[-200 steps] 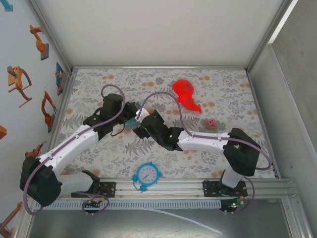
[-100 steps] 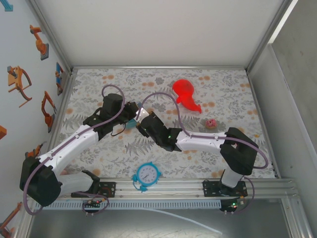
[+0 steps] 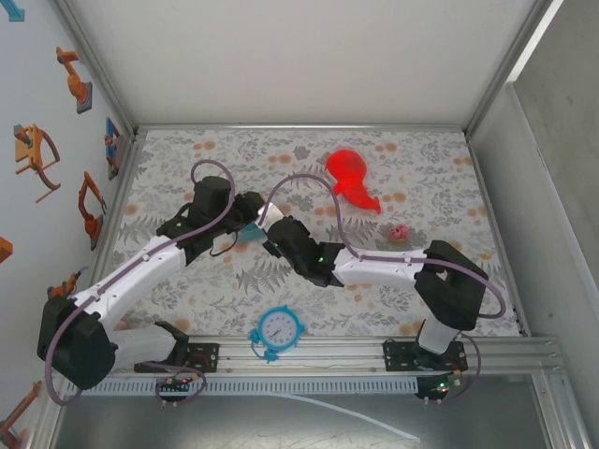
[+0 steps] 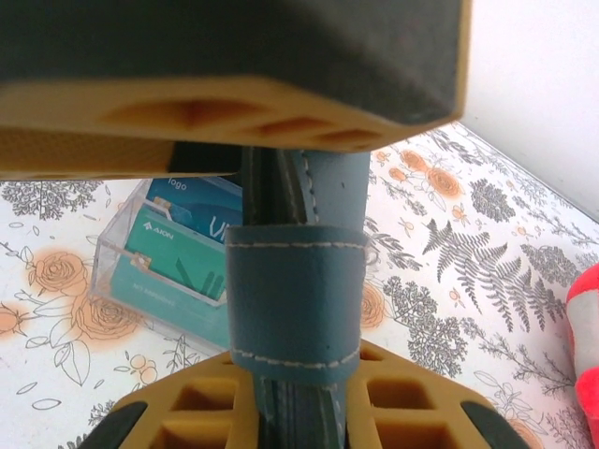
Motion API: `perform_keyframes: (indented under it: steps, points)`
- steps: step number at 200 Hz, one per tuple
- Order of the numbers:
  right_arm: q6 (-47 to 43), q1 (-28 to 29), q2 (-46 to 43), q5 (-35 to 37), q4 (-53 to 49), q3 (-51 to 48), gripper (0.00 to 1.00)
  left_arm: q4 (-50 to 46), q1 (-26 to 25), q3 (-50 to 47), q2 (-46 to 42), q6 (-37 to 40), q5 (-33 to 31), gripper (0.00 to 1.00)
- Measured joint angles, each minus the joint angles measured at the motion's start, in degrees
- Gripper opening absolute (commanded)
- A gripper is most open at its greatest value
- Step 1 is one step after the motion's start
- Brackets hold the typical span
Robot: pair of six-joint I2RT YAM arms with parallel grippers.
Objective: Take the credit cards out of the card holder
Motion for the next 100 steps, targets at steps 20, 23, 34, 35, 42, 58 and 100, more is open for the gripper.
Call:
perform_keyframes:
  steps: [20, 23, 34, 35, 42, 58, 100]
  points:
    - [0.81, 0.02, -1.01, -0.28, 1.44, -0.98, 0.0, -0.2, 0.26, -0.7, -1.42, 0.46, -0.17, 0.66]
    - [0.94, 0.02, -1.2, -0.44, 1.55, -1.09, 0.0, -0.28, 0.28, -0.83, -1.81, 0.83, -0.37, 0.68]
    - [1.31, 0.09, -2.01, -1.05, 2.25, -1.68, 0.0, -0.66, 0.5, -1.09, -3.23, 1.05, -0.5, 0.77]
    - [1.33, 0.11, -2.14, -1.14, 2.32, -1.77, 0.0, -0.68, 0.55, -1.11, -3.39, 1.22, -0.59, 0.78]
    - [1.55, 0.11, -2.82, -1.55, 2.89, -2.23, 0.0, -1.09, 0.68, -1.33, -4.42, 1.44, -1.25, 0.85]
    - [2.4, 0.04, -4.59, -2.75, 3.52, -3.32, 0.0, -1.84, 1.44, -1.88, -7.52, 2.03, -2.49, 0.93]
    - [7.06, -3.26, -9.68, -5.79, 2.32, -8.37, 0.0, -2.64, 3.45, -3.72, -17.51, 5.14, -6.75, 0.97]
